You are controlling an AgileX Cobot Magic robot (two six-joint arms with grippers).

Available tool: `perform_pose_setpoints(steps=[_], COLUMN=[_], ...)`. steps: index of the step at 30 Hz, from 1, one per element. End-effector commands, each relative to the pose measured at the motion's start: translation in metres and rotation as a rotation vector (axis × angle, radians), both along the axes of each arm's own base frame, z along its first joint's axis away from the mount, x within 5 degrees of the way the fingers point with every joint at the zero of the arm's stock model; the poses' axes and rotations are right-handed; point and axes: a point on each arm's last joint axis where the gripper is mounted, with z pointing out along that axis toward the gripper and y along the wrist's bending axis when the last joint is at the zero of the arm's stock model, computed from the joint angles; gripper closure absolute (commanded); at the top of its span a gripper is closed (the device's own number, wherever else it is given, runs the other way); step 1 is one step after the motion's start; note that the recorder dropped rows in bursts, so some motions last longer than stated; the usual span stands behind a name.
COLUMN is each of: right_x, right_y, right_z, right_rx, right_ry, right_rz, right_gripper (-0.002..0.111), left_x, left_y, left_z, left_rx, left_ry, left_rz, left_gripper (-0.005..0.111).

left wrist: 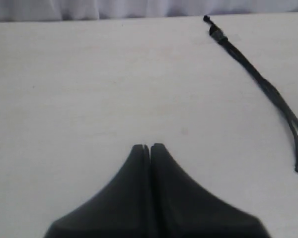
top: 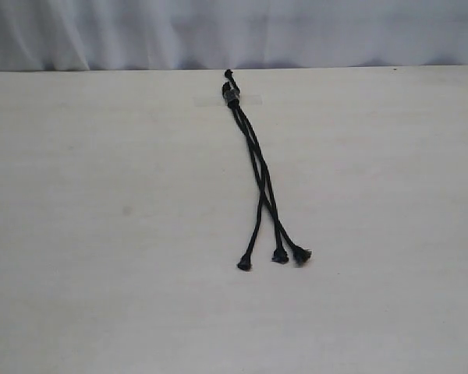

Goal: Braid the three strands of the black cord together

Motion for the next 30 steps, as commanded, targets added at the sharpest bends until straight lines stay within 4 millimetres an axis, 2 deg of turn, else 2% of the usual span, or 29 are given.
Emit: perform_pose_setpoints(steps=[1,4,15,19,23,28,30], right_x=[-0.004,-0.003,-0.002,0.015,0.029,0.036,0.035], right_y=[0.001,0.002,0.002,0.003,0.004,0.005,0.005], right_z=[-0.004,-0.004,-0.006,-0.026,-0.058,-0.104,-0.11], right_rx=[0.022,0.037,0.037,0.042,0.043,0.035,0.033], right_ry=[-0.1,-0.099,-0.108,-0.188,-0.208,-0.085,-0.027], right_rz=[0.005,0.012,0.013,0.016,0.018,0.017,0.016], right_gripper=[0.104,0.104,0.104,0.104,0.104,0.104,0.104], left_x=[-0.038,-0.043,-0.042,-0.032,-0.014,0.001,0.004], left_y=[0.001,0.002,0.002,0.003,0.004,0.005,0.005], left_z=[0.0,0.002,0.0,-0.006,-0.029,-0.07,-0.091], left_rx=[0.038,0.052,0.052,0.051,0.05,0.05,0.05], left_ry=[-0.256,-0.285,-0.282,-0.36,-0.432,-0.419,-0.362], left_rz=[0.015,0.019,0.019,0.025,0.035,0.04,0.039], left_gripper=[0.107,0.107,0.107,0.107,0.107,0.107,0.107])
